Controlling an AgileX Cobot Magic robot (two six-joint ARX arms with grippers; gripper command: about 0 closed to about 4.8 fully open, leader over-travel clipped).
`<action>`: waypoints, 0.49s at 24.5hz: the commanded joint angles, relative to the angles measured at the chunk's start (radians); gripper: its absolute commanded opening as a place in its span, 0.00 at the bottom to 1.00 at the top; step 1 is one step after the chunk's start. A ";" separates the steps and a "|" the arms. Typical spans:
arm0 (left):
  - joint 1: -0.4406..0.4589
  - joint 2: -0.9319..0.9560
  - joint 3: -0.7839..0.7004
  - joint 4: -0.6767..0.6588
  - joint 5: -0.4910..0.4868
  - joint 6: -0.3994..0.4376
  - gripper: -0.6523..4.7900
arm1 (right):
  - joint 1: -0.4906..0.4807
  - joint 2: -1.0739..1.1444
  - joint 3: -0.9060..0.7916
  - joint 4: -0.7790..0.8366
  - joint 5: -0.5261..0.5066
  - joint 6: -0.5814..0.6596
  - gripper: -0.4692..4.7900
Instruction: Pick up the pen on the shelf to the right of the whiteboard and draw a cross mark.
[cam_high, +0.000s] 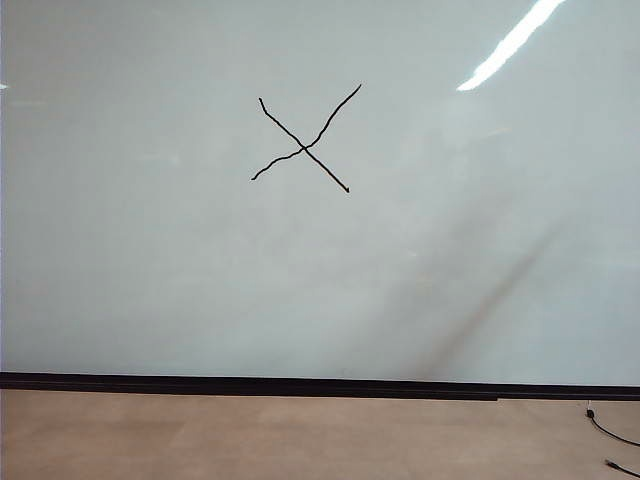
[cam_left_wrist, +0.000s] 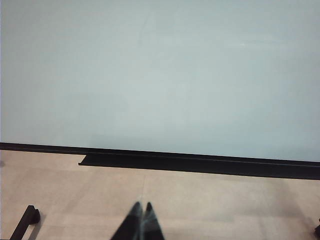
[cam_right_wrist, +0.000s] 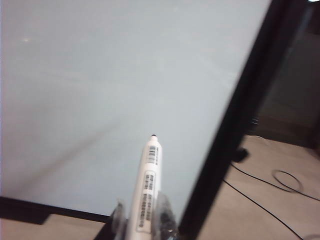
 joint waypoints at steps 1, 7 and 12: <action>0.000 0.000 0.003 0.009 0.004 0.005 0.11 | -0.044 0.000 0.004 0.006 -0.011 0.006 0.08; 0.000 0.000 0.003 0.009 0.003 0.005 0.11 | -0.046 -0.001 0.004 -0.016 -0.028 0.006 0.08; 0.000 0.000 0.003 0.009 0.003 0.005 0.11 | -0.046 -0.001 0.004 -0.016 -0.028 0.007 0.08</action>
